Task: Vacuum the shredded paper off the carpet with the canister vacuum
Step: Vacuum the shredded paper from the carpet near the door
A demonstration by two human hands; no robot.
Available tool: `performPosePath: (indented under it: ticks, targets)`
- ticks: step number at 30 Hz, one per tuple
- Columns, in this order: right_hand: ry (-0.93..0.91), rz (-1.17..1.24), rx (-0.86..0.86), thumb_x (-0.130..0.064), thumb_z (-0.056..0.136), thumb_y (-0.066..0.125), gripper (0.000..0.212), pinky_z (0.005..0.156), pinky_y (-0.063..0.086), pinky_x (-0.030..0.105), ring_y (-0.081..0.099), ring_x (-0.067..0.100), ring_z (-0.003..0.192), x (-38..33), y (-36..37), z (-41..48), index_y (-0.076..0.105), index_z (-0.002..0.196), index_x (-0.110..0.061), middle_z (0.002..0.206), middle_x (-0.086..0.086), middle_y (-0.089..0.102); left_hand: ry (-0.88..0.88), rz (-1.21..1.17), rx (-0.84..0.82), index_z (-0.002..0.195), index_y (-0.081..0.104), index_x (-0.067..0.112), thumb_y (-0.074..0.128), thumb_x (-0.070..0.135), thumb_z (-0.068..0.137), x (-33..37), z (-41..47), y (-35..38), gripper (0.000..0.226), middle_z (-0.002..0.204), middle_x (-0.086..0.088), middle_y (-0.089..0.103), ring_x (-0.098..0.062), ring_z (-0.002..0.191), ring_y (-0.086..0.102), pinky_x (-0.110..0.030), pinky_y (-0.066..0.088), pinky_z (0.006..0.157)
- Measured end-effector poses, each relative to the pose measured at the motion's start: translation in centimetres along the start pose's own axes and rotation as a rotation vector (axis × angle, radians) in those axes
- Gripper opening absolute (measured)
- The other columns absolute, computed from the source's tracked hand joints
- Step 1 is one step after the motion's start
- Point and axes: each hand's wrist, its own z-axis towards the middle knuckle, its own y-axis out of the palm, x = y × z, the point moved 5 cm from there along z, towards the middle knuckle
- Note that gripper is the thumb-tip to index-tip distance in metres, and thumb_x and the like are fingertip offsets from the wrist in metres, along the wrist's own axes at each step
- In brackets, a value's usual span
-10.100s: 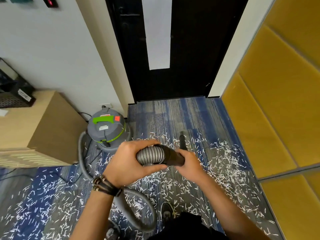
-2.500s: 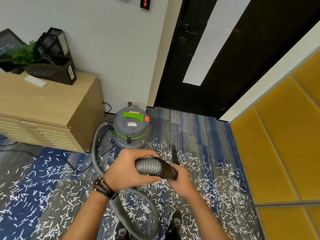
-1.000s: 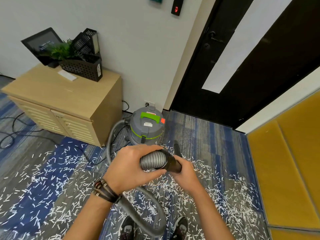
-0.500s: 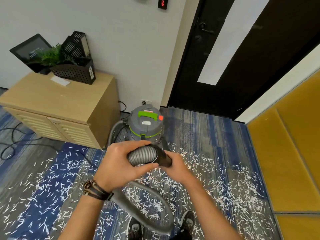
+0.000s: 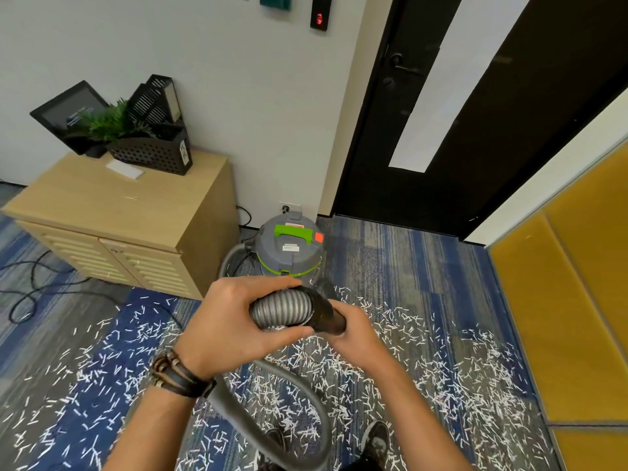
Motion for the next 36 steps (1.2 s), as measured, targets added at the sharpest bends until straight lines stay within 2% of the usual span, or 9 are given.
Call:
performPosePath:
  ticks: [4,8,15,22,24,27,30,33,36]
  targets:
    - [0.047,-0.012,-0.001,0.002,0.078,0.075,0.025,0.069,0.049,0.033,0.064,0.013,0.08,0.9,-0.4,1.1,0.072,0.097,-0.014,0.087,0.004,0.072,-0.029,0.033,-0.039,0.121,0.076,0.034,0.086,0.064,0.069,-0.9,0.3,2.1,0.061,0.108,0.023,0.077,0.009,0.1,0.07,-0.025,0.058,0.091]
    - [0.084,0.022,-0.023,-0.009,0.078,0.079,0.023,0.068,0.046,0.033,0.059,0.008,0.078,2.1,-0.3,1.0,0.072,0.099,-0.017,0.088,0.01,0.071,-0.026,0.062,-0.079,0.122,0.073,0.036,0.085,0.065,0.069,-1.4,0.9,3.7,0.061,0.108,0.018,0.078,0.0,0.098,0.073,-0.037,0.061,0.088]
    - [0.119,0.134,-0.012,0.002,0.084,0.077,0.039,0.065,0.043,0.015,0.056,-0.008,0.072,1.1,-0.5,-1.9,0.065,0.092,-0.035,0.079,-0.024,0.068,0.09,-0.053,-0.098,0.116,0.08,0.026,0.094,0.054,0.066,1.0,2.0,2.5,0.06,0.107,0.022,0.077,0.01,0.099,0.071,-0.018,0.056,0.091]
    - [0.063,0.106,0.025,0.002,0.085,0.075,0.043,0.06,0.037,0.009,0.054,-0.009,0.063,-1.2,-1.5,-1.6,0.062,0.086,-0.039,0.072,-0.031,0.065,0.147,0.031,-0.045,0.12,0.079,0.022,0.088,0.059,0.071,2.2,2.2,0.3,0.062,0.105,0.019,0.077,0.012,0.096,0.069,-0.008,0.049,0.088]
    - [0.023,0.085,0.029,0.003,0.085,0.074,0.042,0.058,0.036,0.01,0.053,-0.008,0.061,-1.5,-1.9,-0.9,0.062,0.082,-0.037,0.069,-0.028,0.064,0.138,0.049,-0.023,0.122,0.078,0.023,0.089,0.059,0.072,2.0,2.2,0.0,0.063,0.107,0.018,0.077,0.012,0.097,0.069,-0.009,0.05,0.089]
    - [-0.02,0.053,0.05,-0.001,0.082,0.073,0.022,0.06,0.041,0.023,0.055,0.001,0.068,-1.2,-1.9,0.3,0.069,0.088,-0.022,0.077,-0.006,0.07,0.119,0.078,-0.011,0.122,0.078,0.026,0.088,0.06,0.071,1.3,2.3,0.0,0.062,0.107,0.019,0.077,0.012,0.097,0.069,-0.009,0.05,0.089]
    - [0.014,0.034,0.044,-0.003,0.082,0.073,0.016,0.064,0.043,0.03,0.058,0.009,0.075,-0.1,-1.3,1.4,0.071,0.096,-0.01,0.084,0.01,0.071,0.069,0.095,-0.039,0.123,0.078,0.029,0.084,0.066,0.072,-0.2,2.3,1.0,0.064,0.108,0.018,0.078,0.007,0.096,0.071,-0.021,0.057,0.089]
    - [0.048,0.019,0.002,0.005,0.082,0.072,0.016,0.061,0.04,0.024,0.052,-0.001,0.069,1.2,-0.9,1.8,0.071,0.095,-0.005,0.077,0.005,0.067,0.021,0.085,-0.059,0.121,0.078,0.03,0.082,0.068,0.069,-1.7,2.1,2.7,0.064,0.109,0.015,0.079,0.0,0.098,0.074,-0.033,0.061,0.089]
    - [0.071,0.006,-0.031,0.004,0.081,0.071,0.016,0.061,0.037,0.025,0.05,-0.001,0.069,2.2,-0.7,1.1,0.069,0.091,-0.01,0.074,-0.003,0.062,-0.01,0.008,-0.063,0.119,0.079,0.032,0.085,0.067,0.066,-2.2,1.6,3.6,0.064,0.107,0.018,0.079,0.006,0.098,0.073,-0.029,0.059,0.091]
